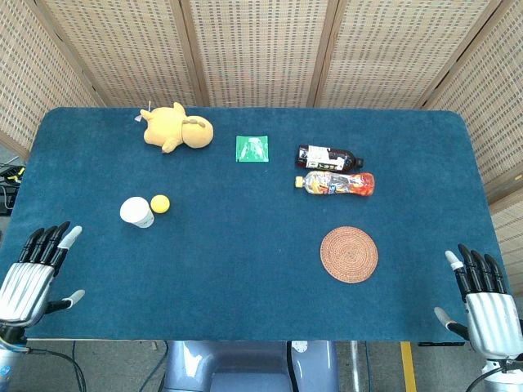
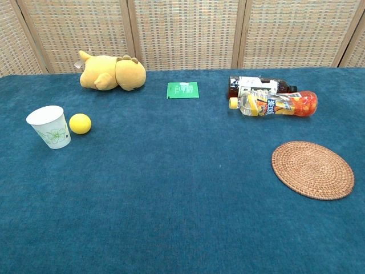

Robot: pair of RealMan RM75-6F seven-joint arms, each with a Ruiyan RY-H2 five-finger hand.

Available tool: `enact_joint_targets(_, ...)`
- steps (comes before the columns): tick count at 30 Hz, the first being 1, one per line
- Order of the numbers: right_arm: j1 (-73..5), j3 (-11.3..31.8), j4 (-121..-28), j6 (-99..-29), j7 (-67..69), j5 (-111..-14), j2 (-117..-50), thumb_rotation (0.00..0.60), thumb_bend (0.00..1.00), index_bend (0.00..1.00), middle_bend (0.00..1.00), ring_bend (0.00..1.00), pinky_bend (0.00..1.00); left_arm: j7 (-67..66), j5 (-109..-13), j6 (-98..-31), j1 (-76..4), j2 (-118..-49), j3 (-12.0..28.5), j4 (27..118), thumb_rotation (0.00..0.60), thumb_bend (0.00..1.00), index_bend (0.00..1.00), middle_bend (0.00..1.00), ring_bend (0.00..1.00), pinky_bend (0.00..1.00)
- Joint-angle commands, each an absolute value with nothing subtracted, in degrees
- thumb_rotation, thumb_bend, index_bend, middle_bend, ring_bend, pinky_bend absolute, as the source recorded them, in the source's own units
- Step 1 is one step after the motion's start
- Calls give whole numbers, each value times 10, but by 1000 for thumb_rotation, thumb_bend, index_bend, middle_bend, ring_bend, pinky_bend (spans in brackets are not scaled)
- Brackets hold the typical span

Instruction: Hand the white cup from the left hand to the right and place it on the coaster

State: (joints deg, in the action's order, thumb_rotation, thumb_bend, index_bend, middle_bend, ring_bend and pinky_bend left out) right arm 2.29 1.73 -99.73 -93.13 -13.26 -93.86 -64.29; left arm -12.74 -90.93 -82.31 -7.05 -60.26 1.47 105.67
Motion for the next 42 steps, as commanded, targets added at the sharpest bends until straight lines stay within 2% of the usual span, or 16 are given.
enact_joint_targets(1,19,20,-995,-923,-135,-929,-645,600,0,79,0,0,0,-152,-852,-734,-142,-634,61,1021,600,2,0,0,0,0)
enact_joint_targets(4,15,24,-993,-914,-138,-917,-648,600,0,81,0,0,0,-178,-810,-669,-194,-654,90,990,600,3,0,0,0,0)
enact_joint_targets(6,11,32,-989,-903,-147,-897,-653,600,0,83,0,0,0,-194,-767,-567,-270,-687,115,921,600,3,0,0,0,0)
enact_joint_targets(7,9,34,-988,-901,-149,-892,-655,600,0,83,0,0,0,-196,-756,-545,-287,-698,119,899,600,4,0,0,0,0)
enact_joint_targets(15,1,45,-977,-883,-164,-858,-665,600,0,83,0,0,0,-187,-726,-464,-363,-772,119,762,600,4,0,0,0,0)
enact_joint_targets(19,-3,48,-971,-876,-170,-845,-669,600,0,84,0,0,0,-181,-721,-443,-385,-797,113,713,600,3,0,0,0,8)
enact_joint_targets(22,-5,50,-969,-873,-174,-837,-672,600,0,83,0,0,0,-174,-719,-430,-395,-805,108,691,600,3,0,23,2,74)
enact_joint_targets(24,-5,52,-968,-872,-177,-833,-674,600,0,83,0,0,0,-170,-717,-421,-401,-809,105,681,600,3,13,100,53,147)
enact_joint_targets(26,-6,52,-966,-871,-179,-830,-675,600,0,83,0,0,0,-164,-715,-414,-405,-811,103,673,600,3,92,209,150,225)
enact_joint_targets(27,-7,53,-966,-870,-179,-829,-676,600,0,83,0,0,0,-162,-715,-412,-407,-812,102,670,600,3,172,282,218,274)
enact_joint_targets(31,-8,54,-963,-868,-180,-823,-678,600,0,83,0,0,0,-153,-713,-405,-413,-819,96,653,600,6,327,412,345,360)
enact_joint_targets(36,-10,54,-962,-866,-182,-819,-680,600,0,83,0,0,0,-139,-716,-417,-415,-828,95,634,600,55,425,488,416,404)
enact_joint_targets(42,-9,54,-965,-869,-179,-818,-679,600,0,83,0,0,0,-110,-736,-453,-407,-802,96,669,600,80,434,497,423,409)
